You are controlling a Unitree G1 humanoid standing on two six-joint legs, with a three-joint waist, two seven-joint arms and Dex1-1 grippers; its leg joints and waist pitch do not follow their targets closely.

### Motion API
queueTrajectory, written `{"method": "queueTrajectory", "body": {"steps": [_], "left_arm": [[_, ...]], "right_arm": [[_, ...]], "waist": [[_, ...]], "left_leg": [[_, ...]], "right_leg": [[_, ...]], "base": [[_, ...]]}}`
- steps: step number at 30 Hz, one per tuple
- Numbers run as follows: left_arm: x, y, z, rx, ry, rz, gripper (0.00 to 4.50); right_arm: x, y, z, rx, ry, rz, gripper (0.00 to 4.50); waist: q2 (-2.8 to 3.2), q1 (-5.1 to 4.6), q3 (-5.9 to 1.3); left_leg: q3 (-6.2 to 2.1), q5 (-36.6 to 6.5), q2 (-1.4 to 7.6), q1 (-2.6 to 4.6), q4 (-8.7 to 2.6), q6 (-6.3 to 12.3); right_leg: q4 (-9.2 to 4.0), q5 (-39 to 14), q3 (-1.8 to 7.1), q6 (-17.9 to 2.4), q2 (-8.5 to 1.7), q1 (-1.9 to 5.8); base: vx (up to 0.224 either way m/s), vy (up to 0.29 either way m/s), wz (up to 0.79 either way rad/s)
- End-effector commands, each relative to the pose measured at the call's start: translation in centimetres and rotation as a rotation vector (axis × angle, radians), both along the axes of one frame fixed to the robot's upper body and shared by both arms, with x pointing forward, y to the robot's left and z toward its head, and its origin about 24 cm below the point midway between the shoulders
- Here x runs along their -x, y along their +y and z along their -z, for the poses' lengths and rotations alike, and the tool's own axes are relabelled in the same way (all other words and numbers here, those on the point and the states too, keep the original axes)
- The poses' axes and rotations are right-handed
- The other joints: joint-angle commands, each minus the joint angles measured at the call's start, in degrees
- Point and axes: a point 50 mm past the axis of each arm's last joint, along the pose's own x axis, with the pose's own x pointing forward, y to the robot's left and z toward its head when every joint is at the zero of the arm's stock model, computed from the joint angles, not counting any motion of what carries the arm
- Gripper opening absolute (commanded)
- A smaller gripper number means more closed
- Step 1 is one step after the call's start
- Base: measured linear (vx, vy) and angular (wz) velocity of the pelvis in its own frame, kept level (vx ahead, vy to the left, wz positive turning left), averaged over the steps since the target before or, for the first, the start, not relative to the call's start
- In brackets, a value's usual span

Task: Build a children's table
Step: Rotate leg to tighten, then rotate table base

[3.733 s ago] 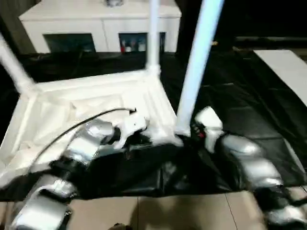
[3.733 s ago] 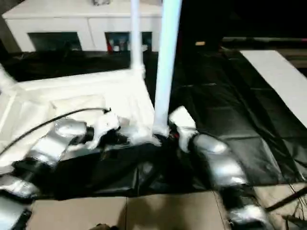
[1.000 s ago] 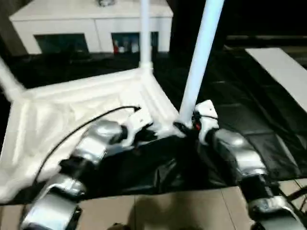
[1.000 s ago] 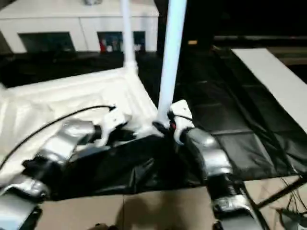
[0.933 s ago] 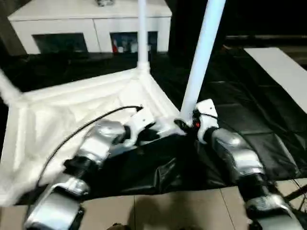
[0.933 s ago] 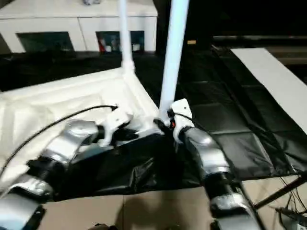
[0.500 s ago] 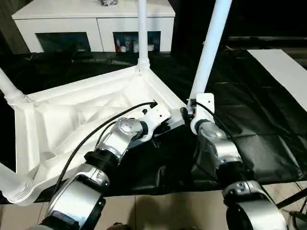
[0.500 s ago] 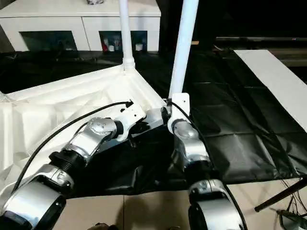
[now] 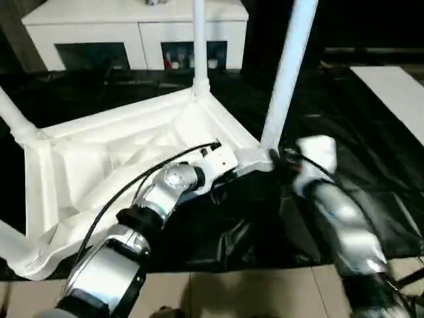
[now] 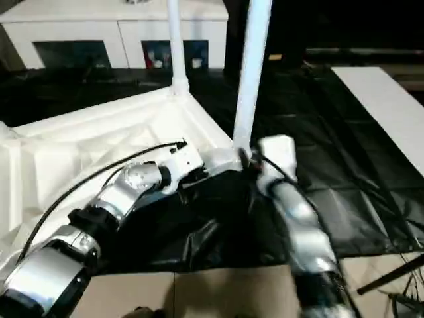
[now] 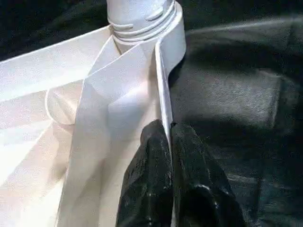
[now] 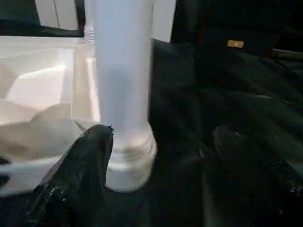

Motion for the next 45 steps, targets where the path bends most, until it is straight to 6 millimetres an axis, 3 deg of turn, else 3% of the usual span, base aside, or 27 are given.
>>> {"method": "queueTrajectory", "body": {"steps": [1, 3, 4, 6, 9, 10, 11, 12, 13, 14, 15, 17, 19, 22, 24, 27, 29, 38, 45], "left_arm": [[-0.2, -1.0, -2.7, 0.148, -0.066, 0.046, 0.55], [0.1, -0.4, -3.1, 0.181, -0.015, 0.062, 0.6], [0.3, -0.1, -3.1, 0.181, -0.005, 0.063, 0.69], [0.4, 0.2, -3.2, 0.184, 0.004, 0.072, 0.99], [1.2, 1.5, -3.7, 0.217, 0.046, 0.089, 1.16], [1.9, 2.8, -3.9, 0.19, 0.077, 0.106, 1.16], [2.1, 3.0, -4.0, 0.182, 0.083, 0.111, 1.31], [2.7, 4.0, -3.9, 0.147, 0.112, 0.13, 1.31], [3.5, 5.3, -3.9, 0.09, 0.138, 0.145, 1.47], [4.1, 6.1, -3.9, 0.053, 0.155, 0.154, 1.47], [4.3, 6.5, -3.9, 0.036, 0.161, 0.148, 1.6], [4.9, 8.3, -4.0, -0.031, 0.179, 0.111, 1.6], [5.6, 10.8, -4.3, -0.111, 0.192, 0.034, 1.6], [5.9, 11.3, -4.5, -0.128, 0.197, 0.015, 1.6], [6.5, 12.1, -4.5, -0.158, 0.227, -0.001, 1.6], [7.7, 13.7, -3.9, -0.241, 0.285, -0.05, 1.6], [7.9, 14.2, -3.5, -0.266, 0.307, -0.083, 1.6], [7.9, 14.9, -3.3, -0.295, 0.312, -0.131, 0.78], [8.0, 14.8, -3.2, -0.307, 0.333, -0.124, 0.29]], "right_arm": [[0.4, 0.9, -0.7, -0.006, -0.014, -0.081, 3.79], [0.9, 1.4, -0.7, 0.002, -0.014, -0.133, 3.79], [1.0, 1.5, -0.7, -0.005, -0.011, -0.144, 3.79], [1.1, 1.7, -0.8, -0.011, -0.006, -0.154, 3.79], [1.5, 2.3, -0.9, 0.002, 0.0, -0.213, 3.79], [1.6, 2.8, -1.0, 0.004, 0.01, -0.255, 3.79], [1.6, 2.9, -1.0, 0.004, 0.011, -0.264, 3.79], [1.7, 3.2, -1.0, 0.011, 0.021, -0.299, 3.79], [1.9, 3.7, -0.9, 0.019, 0.037, -0.363, 3.79], [2.1, 4.1, -0.9, 0.025, 0.048, -0.405, 3.79], [2.3, 4.3, -0.9, 0.028, 0.056, -0.436, 3.79], [3.2, 5.0, -0.9, 0.036, 0.087, -0.573, 3.79], [4.6, 5.5, -0.9, 0.065, 0.132, -0.754, 3.79], [4.9, 5.5, -0.9, 0.072, 0.143, -0.791, 3.79], [5.1, 5.5, -1.1, 0.086, 0.15, -0.819, 3.79], [5.1, 5.5, -1.4, 0.119, 0.149, -0.869, 3.79], [5.4, 5.6, -1.5, 0.13, 0.161, -0.905, 3.79], [6.2, 5.6, -1.6, 0.141, 0.187, -0.967, 3.79], [6.5, 5.6, -1.6, 0.147, 0.201, -1.002, 3.79]], "waist": [[-0.75, -0.06, -4.07], [-0.53, -0.06, -4.1], [-0.12, -0.09, -4.12], [-0.06, -0.34, -3.97], [-0.21, -0.63, -3.98], [-0.21, -0.77, -4.03], [-0.65, -0.7, -4.15], [-0.21, -0.96, -4.01], [-0.04, -0.84, -4.12], [0.0, -1.02, -3.94], [0.25, -0.81, -4.01], [0.11, -0.41, -3.81], [0.11, -0.13, -3.69], [0.3, 0.12, -3.63], [0.04, 0.28, -3.43], [-0.14, 0.14, -3.35], [0.09, 0.11, -3.38], [0.2, 0.21, -3.31], [0.16, 0.14, -3.39]], "left_leg": [[-1.47, -20.92, 2.28, 1.92, -4.22, 1.46], [-1.63, -20.2, 2.45, 1.69, -4.18, 1.75], [-1.63, -20.42, 2.63, 1.81, -4.18, 1.72], [-1.64, -20.88, 2.61, 1.69, -4.33, 1.62], [-1.82, -19.59, 2.6, 1.13, -4.56, 1.72], [-1.68, -19.81, 2.49, 1.26, -4.45, 1.67], [-1.77, -19.74, 2.7, 1.46, -4.49, 1.61], [-1.74, -19.44, 2.5, 1.16, -4.53, 1.74], [-1.83, -19.94, 2.78, 1.68, -4.56, 1.33], [-1.71, -20.05, 2.76, 1.64, -4.66, 1.07], [-1.72, -20.68, 2.85, 2.08, -4.59, 0.68], [-1.61, -22.21, 2.96, 2.44, -4.76, -0.19], [-1.7, -21.87, 3.06, 2.25, -4.94, -0.22], [-1.65, -23.46, 2.91, 2.79, -4.85, -1.3], [-1.84, -23.72, 2.92, 2.35, -5.13, -1.76], [-1.84, -24.9, 2.75, 2.36, -5.12, -2.15], [-1.96, -26.12, 2.68, 2.69, -5.02, -2.61], [-2.36, -29.58, 2.58, 2.87, -5.03, -3.44], [-2.41, -29.24, 2.53, 2.82, -4.91, -3.22]], "right_leg": [[-5.34, -20.01, 1.52, -8.94, -2.61, 1.9], [-5.08, -19.86, 1.54, -10.09, -2.87, 1.94], [-4.99, -19.82, 1.56, -10.78, -2.85, 1.7], [-4.86, -19.26, 1.49, -10.74, -2.47, 1.59], [-4.3, -17.61, 1.43, -10.95, -2.54, 2.18], [-4.44, -18.03, 1.42, -10.54, -2.38, 1.94], [-4.21, -17.59, 1.46, -10.77, -2.53, 2.04], [-4.22, -18.16, 1.47, -10.59, -2.4, 1.95], [-4.2, -18.04, 1.58, -10.71, -2.51, 1.77], [-4.2, -17.9, 1.62, -10.48, -2.17, 1.55], [-4.14, -17.92, 1.68, -10.58, -2.24, 1.3], [-4.16, -18.11, 1.78, -10.47, -2.0, 1.11], [-3.93, -17.36, 1.87, -9.75, -2.03, 1.37], [-4.18, -19.41, 1.99, -9.56, -2.15, 0.87], [-4.05, -20.24, 2.01, -9.53, -2.27, 1.06], [-4.25, -22.37, 2.04, -8.52, -2.25, 0.94], [-4.54, -24.17, 2.08, -8.0, -2.34, 0.69], [-4.9, -27.01, 1.93, -6.96, -2.36, 0.47], [-4.96, -27.03, 1.9, -7.1, -2.34, 0.46]], "base": [[0.0, 0.0, 0.0], [0.0, 0.0, 0.0], [0.0, 0.0, 0.0], [0.0, 0.0, 0.0], [0.0, 0.0, 0.0], [0.0, 0.0, 0.0], [0.0, 0.0, 0.0], [0.0, 0.0, 0.0], [0.0, 0.0, 0.0], [0.0, 0.0, 0.0], [0.0, 0.0, 0.0], [0.0, 0.0, 0.0], [0.0, 0.0, 0.0], [0.0, 0.0, 0.0], [0.0, 0.0, 0.0], [0.0, 0.0, 0.0], [0.0, 0.0, 0.0], [0.0, 0.0, 0.0], [0.0, 0.0, 0.0]]}}
